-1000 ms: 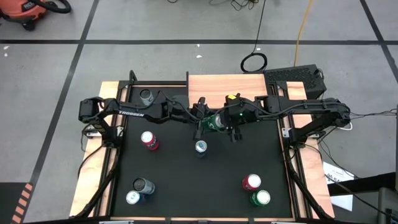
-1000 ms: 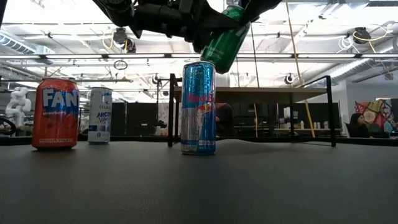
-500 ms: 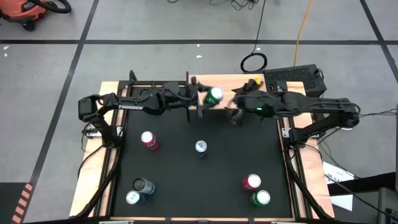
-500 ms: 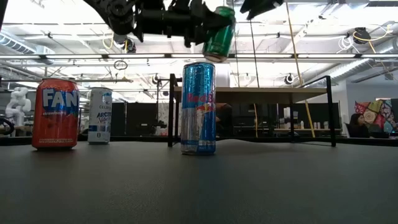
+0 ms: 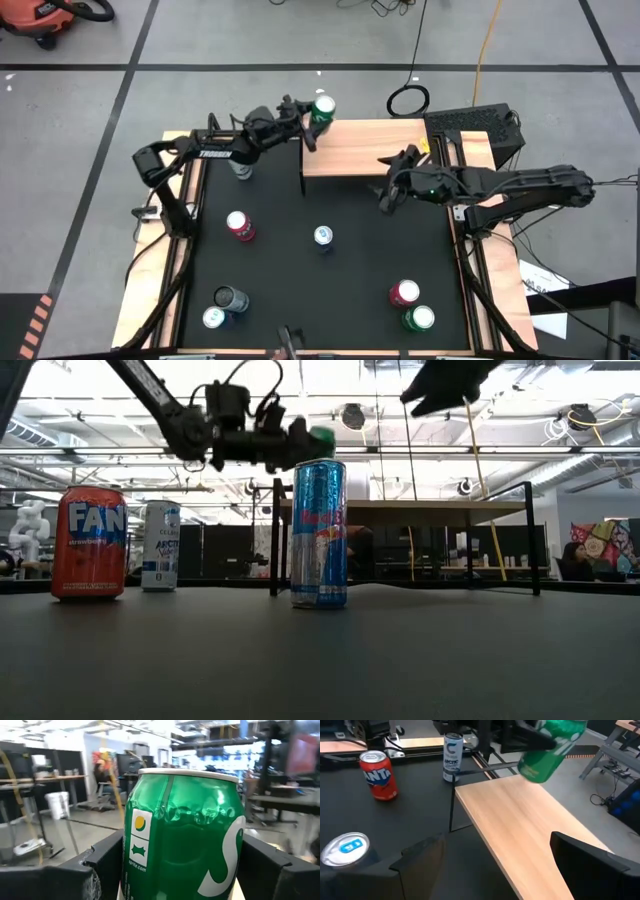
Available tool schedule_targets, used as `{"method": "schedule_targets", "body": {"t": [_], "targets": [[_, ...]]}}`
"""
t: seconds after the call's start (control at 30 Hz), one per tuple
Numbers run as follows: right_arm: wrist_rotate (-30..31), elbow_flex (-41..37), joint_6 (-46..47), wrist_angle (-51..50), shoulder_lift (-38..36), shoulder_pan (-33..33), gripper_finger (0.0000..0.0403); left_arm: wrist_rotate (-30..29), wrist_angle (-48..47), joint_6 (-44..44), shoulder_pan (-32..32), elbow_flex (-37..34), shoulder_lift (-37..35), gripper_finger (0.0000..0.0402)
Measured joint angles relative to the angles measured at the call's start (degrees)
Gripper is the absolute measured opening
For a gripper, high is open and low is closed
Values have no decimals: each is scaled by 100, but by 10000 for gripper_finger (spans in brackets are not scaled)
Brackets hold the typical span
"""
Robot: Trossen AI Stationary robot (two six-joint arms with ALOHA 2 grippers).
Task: Place canned beverage on shelf
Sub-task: Put the top green soda can on the shelf
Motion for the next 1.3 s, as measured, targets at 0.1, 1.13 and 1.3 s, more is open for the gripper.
{"method": "schedule_targets", "body": {"t": [0.1,1.13,1.3], "targets": [[0,-207,-9,302,-16,1,352,8,122,-183,192,-2,240,290],[-7,-250,112,183,10,1,352,-181,-628,149,267,-5,382,361],[-7,-250,115,194,10,3,352,-309,-1204,318,267,-9,35,390]]}}
